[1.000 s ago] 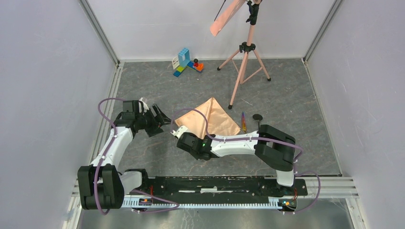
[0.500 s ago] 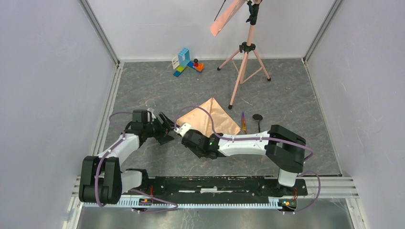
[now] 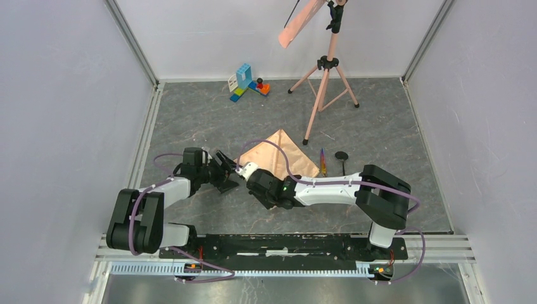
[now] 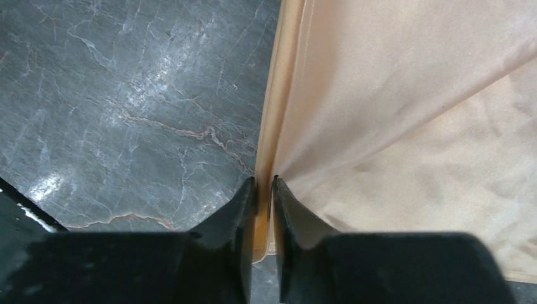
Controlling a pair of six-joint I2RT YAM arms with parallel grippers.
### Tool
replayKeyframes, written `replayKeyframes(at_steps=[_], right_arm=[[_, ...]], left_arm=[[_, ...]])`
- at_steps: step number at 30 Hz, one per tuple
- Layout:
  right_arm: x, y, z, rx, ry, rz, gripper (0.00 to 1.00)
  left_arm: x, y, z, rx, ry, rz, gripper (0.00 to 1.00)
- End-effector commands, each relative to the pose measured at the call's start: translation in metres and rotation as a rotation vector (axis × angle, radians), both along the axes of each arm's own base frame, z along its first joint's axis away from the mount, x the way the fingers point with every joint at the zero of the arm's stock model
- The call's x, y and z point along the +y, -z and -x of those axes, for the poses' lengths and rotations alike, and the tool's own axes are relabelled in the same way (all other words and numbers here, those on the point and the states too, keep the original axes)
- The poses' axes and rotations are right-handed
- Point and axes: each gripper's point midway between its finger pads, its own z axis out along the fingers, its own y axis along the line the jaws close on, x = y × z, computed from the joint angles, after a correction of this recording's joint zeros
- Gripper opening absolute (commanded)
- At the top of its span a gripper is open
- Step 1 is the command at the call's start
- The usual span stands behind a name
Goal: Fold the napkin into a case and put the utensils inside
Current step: Pick up the upper triangle-folded napkin from the center of the board.
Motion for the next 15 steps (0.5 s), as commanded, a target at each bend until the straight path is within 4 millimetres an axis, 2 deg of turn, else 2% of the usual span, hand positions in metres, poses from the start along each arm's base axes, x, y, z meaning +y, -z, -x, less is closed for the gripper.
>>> replayKeyframes(at_steps=[1,3,5,15], right_arm=[[0.011,-0.015,-0.006,-0.014,-0.01,-0.014,0.34],[0.011,-0.014,-0.005,-0.01,-0.022,0.004,0.44],[0.01,-0.011,-0.004,-0.006,-0.026,0.015,0.49],[0.005,0.007,-0.002,0.023,-0.029,0.066,0.49]], left_arm=[[0.002,-0.012,-0.009,-0.065,-0.011,-0.021,0.83],[0.006,-0.013,-0.008,-0.075,-0.007,-0.052,0.83],[0.008,-0.015,-0.007,-0.084,-0.004,-0.075,0.83],[0.014,-0.018,-0.006,-0.106,0.021,-0.136,0.83]])
